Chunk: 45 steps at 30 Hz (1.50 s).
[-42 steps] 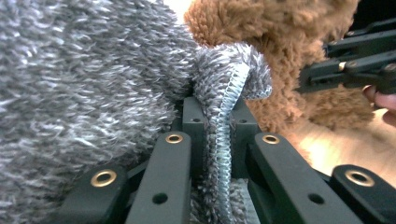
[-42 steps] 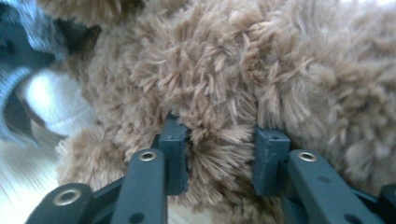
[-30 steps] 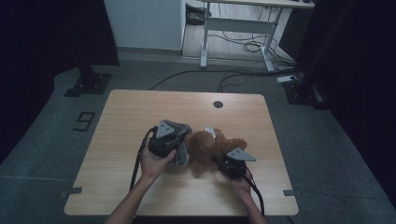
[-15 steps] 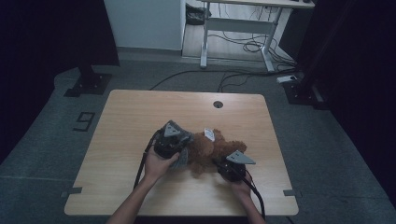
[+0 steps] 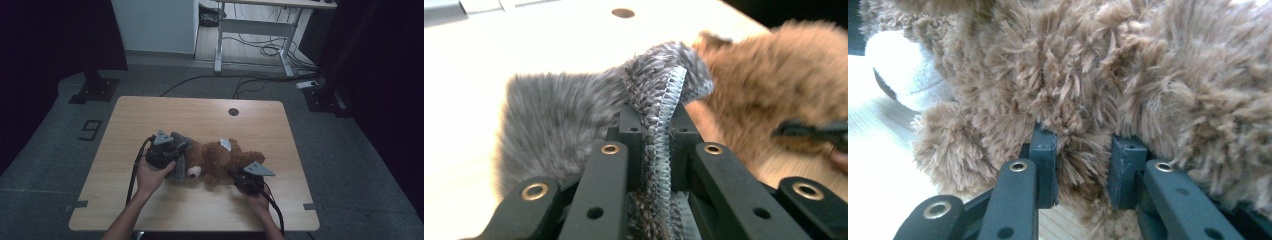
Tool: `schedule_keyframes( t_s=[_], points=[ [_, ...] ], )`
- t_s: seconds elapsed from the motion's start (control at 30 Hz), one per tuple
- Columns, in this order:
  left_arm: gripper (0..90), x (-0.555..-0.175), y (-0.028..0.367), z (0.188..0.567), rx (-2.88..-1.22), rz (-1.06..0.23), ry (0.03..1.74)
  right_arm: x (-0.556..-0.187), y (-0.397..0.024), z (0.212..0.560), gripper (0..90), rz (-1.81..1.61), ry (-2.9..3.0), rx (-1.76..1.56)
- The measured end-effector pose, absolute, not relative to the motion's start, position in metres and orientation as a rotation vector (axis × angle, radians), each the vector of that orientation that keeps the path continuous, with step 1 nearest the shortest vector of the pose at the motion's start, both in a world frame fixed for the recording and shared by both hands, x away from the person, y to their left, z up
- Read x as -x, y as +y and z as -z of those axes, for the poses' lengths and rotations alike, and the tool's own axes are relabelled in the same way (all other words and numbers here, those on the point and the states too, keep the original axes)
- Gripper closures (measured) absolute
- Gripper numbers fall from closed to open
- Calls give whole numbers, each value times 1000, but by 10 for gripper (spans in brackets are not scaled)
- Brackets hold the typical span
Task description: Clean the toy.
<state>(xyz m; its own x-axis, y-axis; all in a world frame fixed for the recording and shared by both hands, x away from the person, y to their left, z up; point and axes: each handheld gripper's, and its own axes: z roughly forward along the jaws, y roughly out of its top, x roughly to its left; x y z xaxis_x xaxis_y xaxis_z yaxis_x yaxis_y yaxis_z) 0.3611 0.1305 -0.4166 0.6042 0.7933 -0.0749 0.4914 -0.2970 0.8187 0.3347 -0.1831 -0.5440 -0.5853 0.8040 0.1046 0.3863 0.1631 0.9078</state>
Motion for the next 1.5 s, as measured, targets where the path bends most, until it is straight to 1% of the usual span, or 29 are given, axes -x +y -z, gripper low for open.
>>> schedule_keyframes(
  t_s=[0.1, 0.23, 0.43, 0.5, 0.63, 0.8, 0.9, 1.03, 1.23, 1.3, 1.43, 1.5],
  points=[
    [809, -367, 109, 396, -1976, -459, 964, -335, -184, 544, 696, -1401, 2048, -1129],
    [809, -380, 75, 386, -2004, -442, 918, -334, -184, 544, 696, -1402, 2050, -1125],
    [809, -400, 28, 379, -2035, -353, 856, -334, -184, 545, 696, -1404, 2045, -1120],
    [809, -403, 7, 379, -2070, -332, 823, -334, -184, 545, 696, -1404, 2044, -1120],
    [809, -403, -23, 391, -2120, -244, 792, -334, -184, 545, 696, -1404, 2045, -1120],
    [809, -399, -46, 427, -2191, -168, 826, -334, -184, 545, 696, -1404, 2044, -1119],
    [810, -396, -45, 440, -2178, -157, 845, -333, -184, 545, 695, -1396, 2046, -1123],
    [812, -392, -36, 437, -2168, -208, 847, -334, -183, 545, 696, -1397, 2043, -1120],
    [812, -387, -3, 435, -2094, -214, 882, -334, -183, 545, 696, -1396, 2036, -1122],
    [812, -385, 9, 433, -2078, -246, 899, -335, -183, 545, 697, -1398, 2033, -1124],
    [811, -382, 40, 432, -2088, -355, 940, -335, -183, 546, 698, -1401, 2030, -1123],
    [811, -378, 60, 432, -2068, -397, 952, -335, -183, 546, 698, -1400, 2032, -1119]
  ],
)
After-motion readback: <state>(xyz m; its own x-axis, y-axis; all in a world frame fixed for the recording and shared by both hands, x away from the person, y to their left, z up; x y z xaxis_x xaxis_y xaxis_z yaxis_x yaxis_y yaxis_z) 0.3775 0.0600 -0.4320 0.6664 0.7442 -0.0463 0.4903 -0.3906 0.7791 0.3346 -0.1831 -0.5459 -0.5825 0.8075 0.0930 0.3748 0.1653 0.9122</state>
